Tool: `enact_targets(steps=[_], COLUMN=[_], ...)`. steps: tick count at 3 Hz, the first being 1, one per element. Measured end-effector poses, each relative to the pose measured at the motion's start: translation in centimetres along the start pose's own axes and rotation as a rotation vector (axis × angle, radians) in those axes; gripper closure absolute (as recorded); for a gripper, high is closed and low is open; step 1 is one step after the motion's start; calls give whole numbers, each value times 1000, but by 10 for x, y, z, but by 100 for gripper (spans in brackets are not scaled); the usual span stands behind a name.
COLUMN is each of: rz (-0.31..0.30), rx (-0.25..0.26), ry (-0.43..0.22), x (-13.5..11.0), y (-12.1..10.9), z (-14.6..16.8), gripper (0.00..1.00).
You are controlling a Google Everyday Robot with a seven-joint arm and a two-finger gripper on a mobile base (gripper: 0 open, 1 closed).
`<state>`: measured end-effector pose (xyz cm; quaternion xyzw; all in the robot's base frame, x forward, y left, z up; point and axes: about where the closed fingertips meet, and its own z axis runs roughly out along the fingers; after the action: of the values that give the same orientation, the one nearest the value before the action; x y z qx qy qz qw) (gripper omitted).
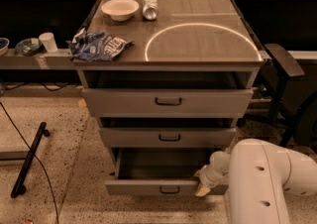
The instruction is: Open bottom drawer
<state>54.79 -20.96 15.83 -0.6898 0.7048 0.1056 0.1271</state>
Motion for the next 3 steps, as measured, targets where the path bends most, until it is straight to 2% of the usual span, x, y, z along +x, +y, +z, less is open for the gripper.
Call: enact_targets(steps=[1,3], rz=[3,23], rx=[-27,-86], ry=[0,19], x=[1,9], y=[19,99], z=[1,-24], gripper=[55,50])
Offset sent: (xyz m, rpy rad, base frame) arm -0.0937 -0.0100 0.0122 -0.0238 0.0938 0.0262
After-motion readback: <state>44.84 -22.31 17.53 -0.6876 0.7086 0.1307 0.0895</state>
